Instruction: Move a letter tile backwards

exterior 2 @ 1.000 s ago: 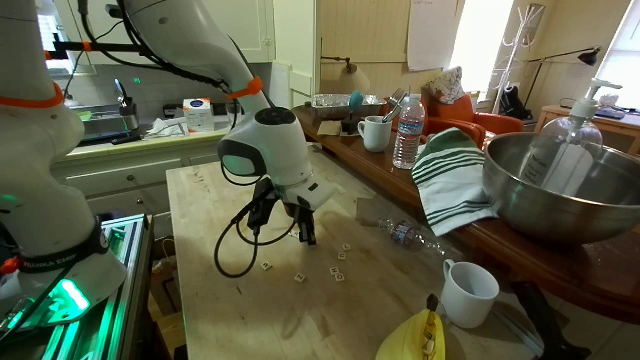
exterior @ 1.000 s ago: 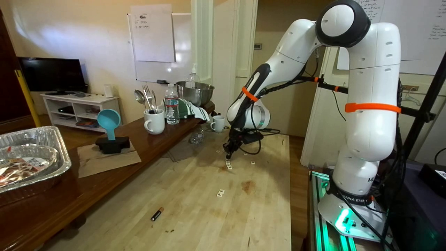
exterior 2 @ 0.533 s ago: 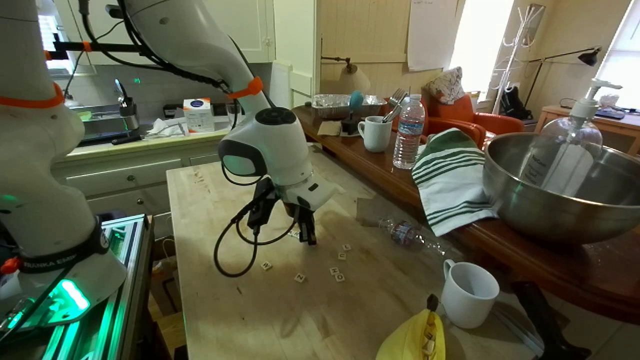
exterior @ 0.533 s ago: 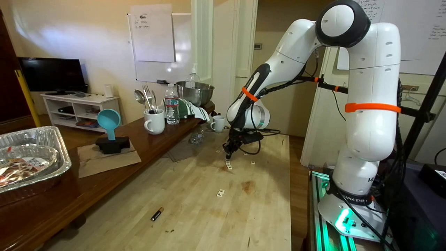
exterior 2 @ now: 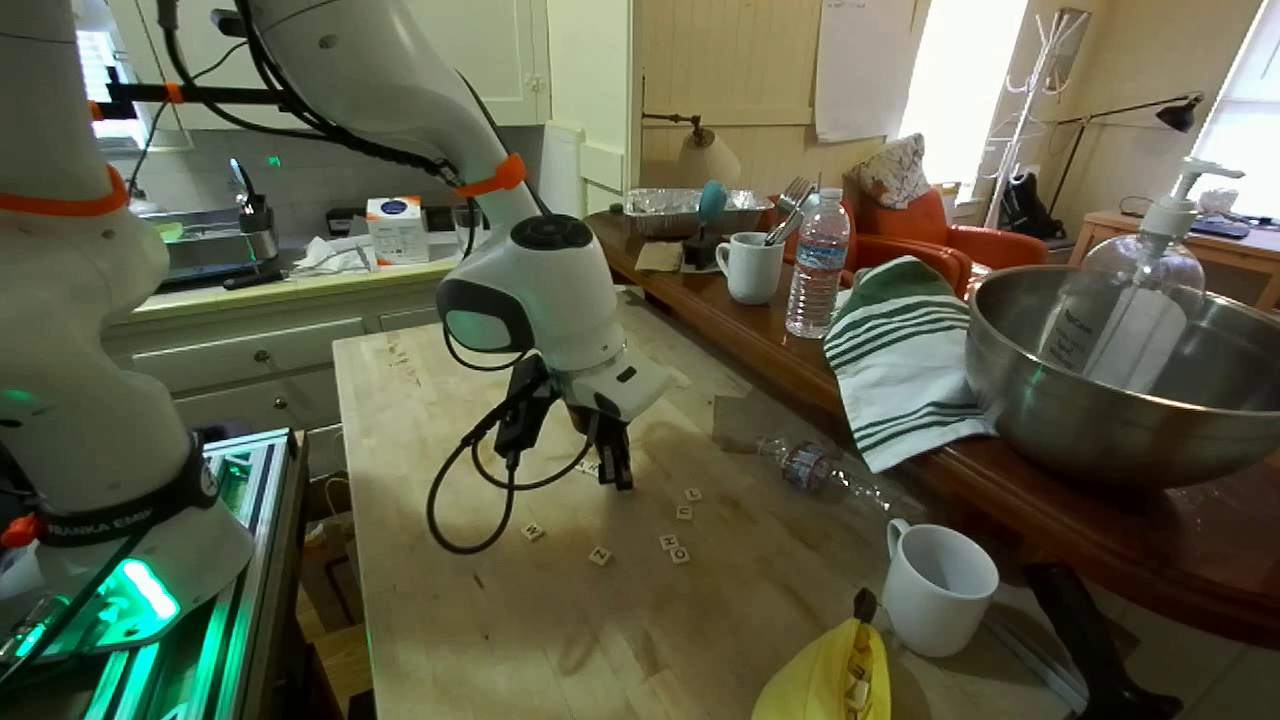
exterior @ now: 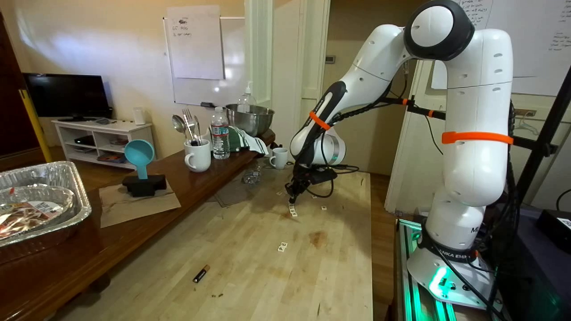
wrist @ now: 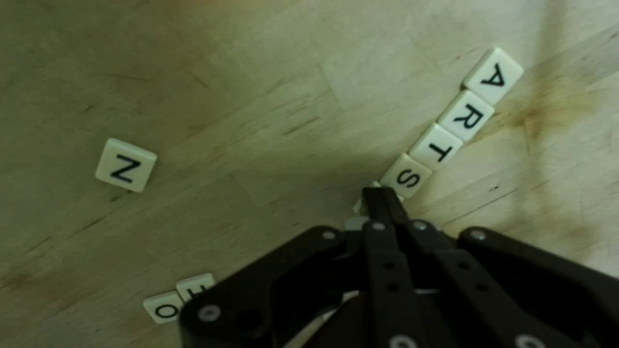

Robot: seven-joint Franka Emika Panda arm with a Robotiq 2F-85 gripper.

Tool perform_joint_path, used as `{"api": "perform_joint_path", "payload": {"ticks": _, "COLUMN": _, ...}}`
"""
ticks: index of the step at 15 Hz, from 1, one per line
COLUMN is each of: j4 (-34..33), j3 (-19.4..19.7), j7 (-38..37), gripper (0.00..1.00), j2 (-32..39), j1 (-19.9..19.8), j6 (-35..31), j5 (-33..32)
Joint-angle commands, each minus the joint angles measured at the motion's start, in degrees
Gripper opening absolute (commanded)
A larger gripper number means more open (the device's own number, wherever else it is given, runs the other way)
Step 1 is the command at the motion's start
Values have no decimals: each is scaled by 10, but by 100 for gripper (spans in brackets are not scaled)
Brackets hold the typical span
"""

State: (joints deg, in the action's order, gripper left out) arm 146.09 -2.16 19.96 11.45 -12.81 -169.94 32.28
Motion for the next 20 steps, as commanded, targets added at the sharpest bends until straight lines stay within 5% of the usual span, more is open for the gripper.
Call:
{"api": "perform_joint_path", "payload": {"ticks": 1, "j4": 1, "j3": -5, "j7": -1, "gripper": 0, "j2": -10, "j1": -3, "j6": 14, "j5": 11}}
{"api": "perform_joint_path", "payload": {"ticks": 9, "j4": 10, "j3": -16, "j7": 13, "gripper": 0, "j2": -35, "j1": -5, "j6": 23, "j5": 15}}
{"api": "perform_joint_path", "payload": {"ticks": 11, "j4": 13, "j3": -17, "j7": 20, "gripper": 27, "j2": -43, "j1": -4, "j6": 32, "j5": 7}}
{"api": "perform_joint_path", "payload": {"ticks": 20, "j4": 40, "j3": -11, "j7": 84, "gripper": 91, "j2": -77, "j1": 2, "j6": 61, "j5": -68}}
